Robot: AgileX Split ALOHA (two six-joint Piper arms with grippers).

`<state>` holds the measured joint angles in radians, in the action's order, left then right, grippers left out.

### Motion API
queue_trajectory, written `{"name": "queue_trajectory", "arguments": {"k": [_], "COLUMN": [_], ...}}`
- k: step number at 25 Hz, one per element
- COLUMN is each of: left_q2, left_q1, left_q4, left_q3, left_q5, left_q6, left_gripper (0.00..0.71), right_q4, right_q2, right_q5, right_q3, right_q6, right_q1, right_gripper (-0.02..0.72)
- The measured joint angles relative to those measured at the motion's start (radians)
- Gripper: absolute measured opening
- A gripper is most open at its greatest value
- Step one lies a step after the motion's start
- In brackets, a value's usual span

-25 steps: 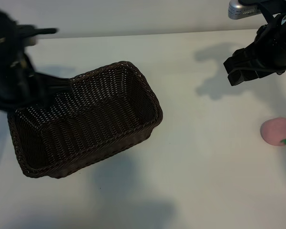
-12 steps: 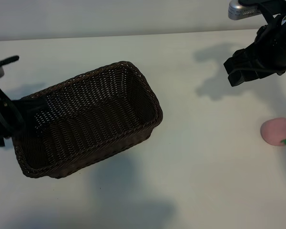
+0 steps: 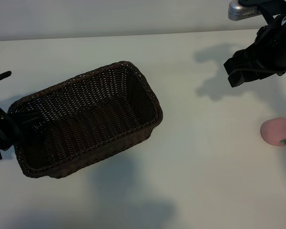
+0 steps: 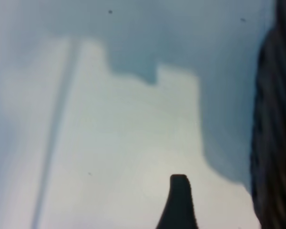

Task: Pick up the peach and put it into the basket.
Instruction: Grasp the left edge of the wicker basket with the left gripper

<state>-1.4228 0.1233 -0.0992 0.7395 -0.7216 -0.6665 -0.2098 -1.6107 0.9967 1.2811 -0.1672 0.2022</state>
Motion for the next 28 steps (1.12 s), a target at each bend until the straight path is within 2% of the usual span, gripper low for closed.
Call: {"name": "queue_trajectory", "arguments": {"k": [3,8,16,22,28], "left_q2": [-0.021,-0.075,-0.163,-0.232,-0.237], "left_q1": [-0.018,-0.02,-0.02,-0.02,-0.02], "left_q4": [0.0,0.01,0.113,0.131,0.131], "left_q3": [0.0,0.0,0.0,0.0,0.0], "left_q5": [0.025,0.087,0.18,0.193,0.206], "left_q6": [0.019,0.034,0.147,0.164,0.165], "left_gripper": [0.595,0.594,0.594,0.594,0.584], "right_q4": [0.0,0.0,0.0,-0.001,-0.002], "right_q2": [0.0,0.0,0.0,0.0,0.0], "right_q5": [0.0,0.002,0.003,0.007,0.007], "right_q3": [0.0,0.0,0.0,0.0,0.0], "right_q6": [0.0,0.0,0.0,0.0,0.0], "right_q1": [0.0,0.0,0.0,0.0,0.0], "right_gripper": [0.595,0.595,0.595,0.595,0.595]}}
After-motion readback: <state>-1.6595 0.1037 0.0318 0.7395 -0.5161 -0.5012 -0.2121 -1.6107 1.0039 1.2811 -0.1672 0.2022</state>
